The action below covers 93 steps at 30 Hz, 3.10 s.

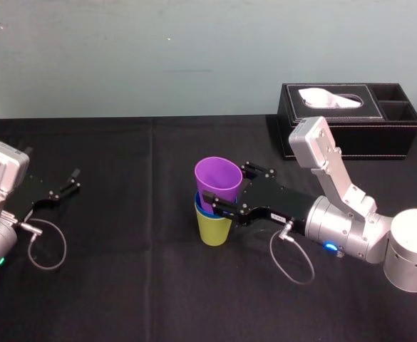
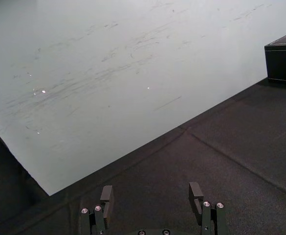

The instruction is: Stack the three plastic cups sequentially using one hand.

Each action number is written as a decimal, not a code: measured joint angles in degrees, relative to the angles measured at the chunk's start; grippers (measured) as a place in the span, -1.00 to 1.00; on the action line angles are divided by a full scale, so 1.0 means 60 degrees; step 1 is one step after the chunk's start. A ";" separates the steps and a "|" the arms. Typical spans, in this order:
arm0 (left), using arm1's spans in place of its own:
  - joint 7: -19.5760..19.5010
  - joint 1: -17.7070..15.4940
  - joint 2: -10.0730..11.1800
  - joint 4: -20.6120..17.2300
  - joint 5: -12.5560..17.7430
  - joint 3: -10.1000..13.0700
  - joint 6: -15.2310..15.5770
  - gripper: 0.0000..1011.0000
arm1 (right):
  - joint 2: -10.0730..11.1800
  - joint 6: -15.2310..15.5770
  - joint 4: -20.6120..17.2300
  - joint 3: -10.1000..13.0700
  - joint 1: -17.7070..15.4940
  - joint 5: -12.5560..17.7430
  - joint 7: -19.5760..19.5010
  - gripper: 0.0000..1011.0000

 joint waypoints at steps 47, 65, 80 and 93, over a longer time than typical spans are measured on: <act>0.0000 0.0000 0.0000 0.0000 0.0001 0.0000 0.0000 1.00 | 0.0133 -0.0248 -0.0270 0.0436 -0.0318 0.0254 -0.0128 0.99; 0.0000 0.0000 -0.0001 0.0000 0.0000 0.0000 0.0000 1.00 | 0.0655 -0.0866 -0.0226 0.1742 -0.1291 0.0445 -0.0611 0.99; 0.0000 -0.0001 0.0000 0.0000 0.0001 0.0000 0.0000 1.00 | 0.0610 -0.1233 0.0266 0.2189 -0.1772 0.0305 -0.0676 0.99; 0.0000 0.0000 0.0000 0.0000 0.0000 0.0000 0.0000 1.00 | 0.0572 -0.1321 0.0455 0.2219 -0.1841 0.0278 -0.0589 0.99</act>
